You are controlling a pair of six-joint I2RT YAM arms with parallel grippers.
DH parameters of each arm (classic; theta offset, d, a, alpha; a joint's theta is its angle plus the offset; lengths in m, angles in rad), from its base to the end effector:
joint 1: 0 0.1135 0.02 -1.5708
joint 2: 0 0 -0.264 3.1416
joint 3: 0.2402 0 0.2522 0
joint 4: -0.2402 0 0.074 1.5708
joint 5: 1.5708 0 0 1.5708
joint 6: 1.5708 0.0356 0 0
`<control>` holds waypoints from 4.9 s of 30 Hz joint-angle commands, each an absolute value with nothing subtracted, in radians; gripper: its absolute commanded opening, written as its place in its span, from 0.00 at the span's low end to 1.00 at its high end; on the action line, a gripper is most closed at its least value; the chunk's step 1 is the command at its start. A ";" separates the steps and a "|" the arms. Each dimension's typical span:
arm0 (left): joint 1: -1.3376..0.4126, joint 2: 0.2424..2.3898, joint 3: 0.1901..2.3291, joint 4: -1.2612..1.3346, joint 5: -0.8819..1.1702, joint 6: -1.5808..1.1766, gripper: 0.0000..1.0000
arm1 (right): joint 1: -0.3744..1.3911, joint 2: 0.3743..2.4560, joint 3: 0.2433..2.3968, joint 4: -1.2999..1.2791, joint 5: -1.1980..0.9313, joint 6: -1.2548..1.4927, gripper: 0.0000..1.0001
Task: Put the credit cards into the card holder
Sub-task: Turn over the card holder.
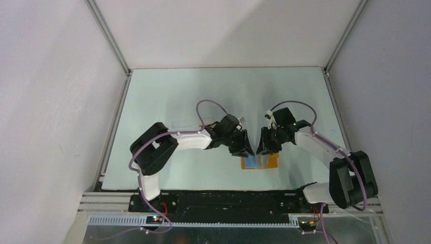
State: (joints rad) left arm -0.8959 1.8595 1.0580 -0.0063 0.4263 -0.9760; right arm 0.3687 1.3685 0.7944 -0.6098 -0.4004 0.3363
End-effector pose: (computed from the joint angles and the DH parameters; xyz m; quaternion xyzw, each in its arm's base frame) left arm 0.2273 -0.3076 0.1554 0.0424 0.9095 -0.4094 0.0577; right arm 0.2240 0.1014 0.1906 -0.0538 0.9610 0.2482 0.1094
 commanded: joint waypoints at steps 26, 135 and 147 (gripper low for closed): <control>-0.948 1.966 1.215 0.026 0.460 -0.947 0.54 | 0.197 1.178 0.791 -0.542 -0.737 0.331 0.76; -0.820 1.813 1.005 -0.209 0.138 -0.891 0.45 | 0.489 1.729 0.855 -0.460 -0.389 0.528 0.00; -0.872 1.810 1.106 -0.208 0.205 -0.882 0.23 | 0.494 1.734 0.856 -0.455 -0.416 0.521 0.00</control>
State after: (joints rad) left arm -0.8402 1.8320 1.0607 -0.2005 0.2008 -0.9070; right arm 0.4694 1.6844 0.8639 -0.4957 -0.4404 0.5442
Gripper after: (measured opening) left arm 0.243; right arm 0.008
